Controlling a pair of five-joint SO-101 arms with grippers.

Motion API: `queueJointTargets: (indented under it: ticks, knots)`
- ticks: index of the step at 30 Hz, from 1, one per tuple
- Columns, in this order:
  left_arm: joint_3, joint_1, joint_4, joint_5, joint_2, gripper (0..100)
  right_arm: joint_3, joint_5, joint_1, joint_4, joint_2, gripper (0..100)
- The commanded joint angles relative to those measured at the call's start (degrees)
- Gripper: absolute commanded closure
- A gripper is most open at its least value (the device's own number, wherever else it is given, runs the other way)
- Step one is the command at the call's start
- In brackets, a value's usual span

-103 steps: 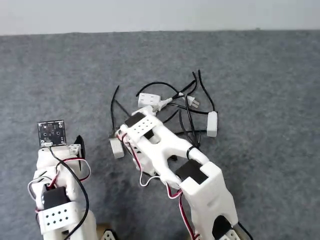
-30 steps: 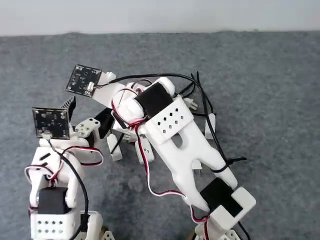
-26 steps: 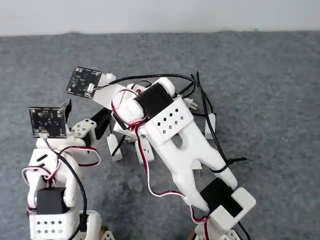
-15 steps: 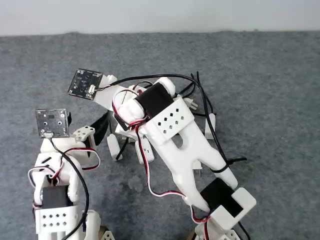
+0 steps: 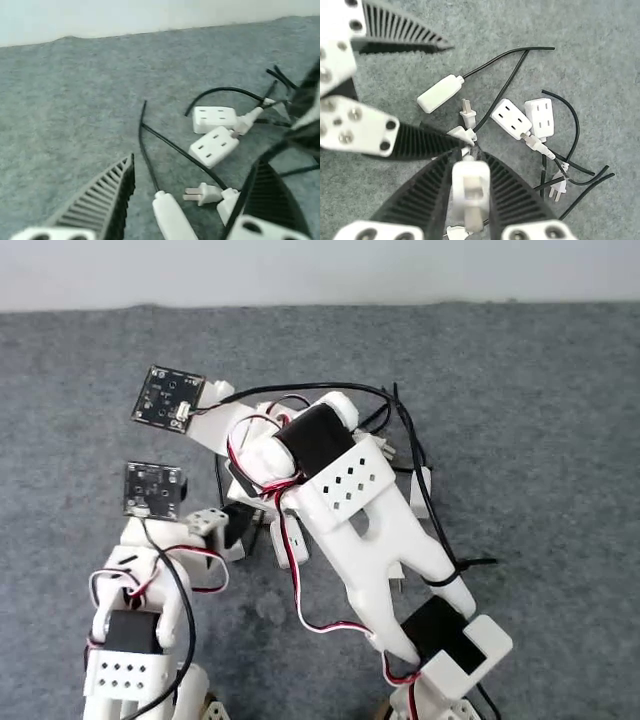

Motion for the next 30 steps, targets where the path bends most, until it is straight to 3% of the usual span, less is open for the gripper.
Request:
queueJointTargets:
  ticks: [1,11,15,21,30]
  knots:
    - [-0.4,3.43,-1.67,-2.29,-0.18,65,-3.08,0.26,-1.36,0.04,-2.95,99.0]
    - [0.04,6.33,-1.32,-3.34,-0.18,65,-2.99,-1.76,-2.68,-0.75,-2.77,99.0]
    - [-0.57,1.93,-1.58,-3.34,-0.18,65,-2.81,-1.76,-2.59,-0.57,-2.95,99.0]
    - [-3.47,-10.64,-2.55,-3.08,-0.18,65,-2.73,-1.76,-2.51,-0.13,-2.77,99.0]
    - [-0.4,-11.34,-7.56,-2.99,-0.18,65,-2.64,-2.11,-2.68,-0.13,-2.68,99.0]
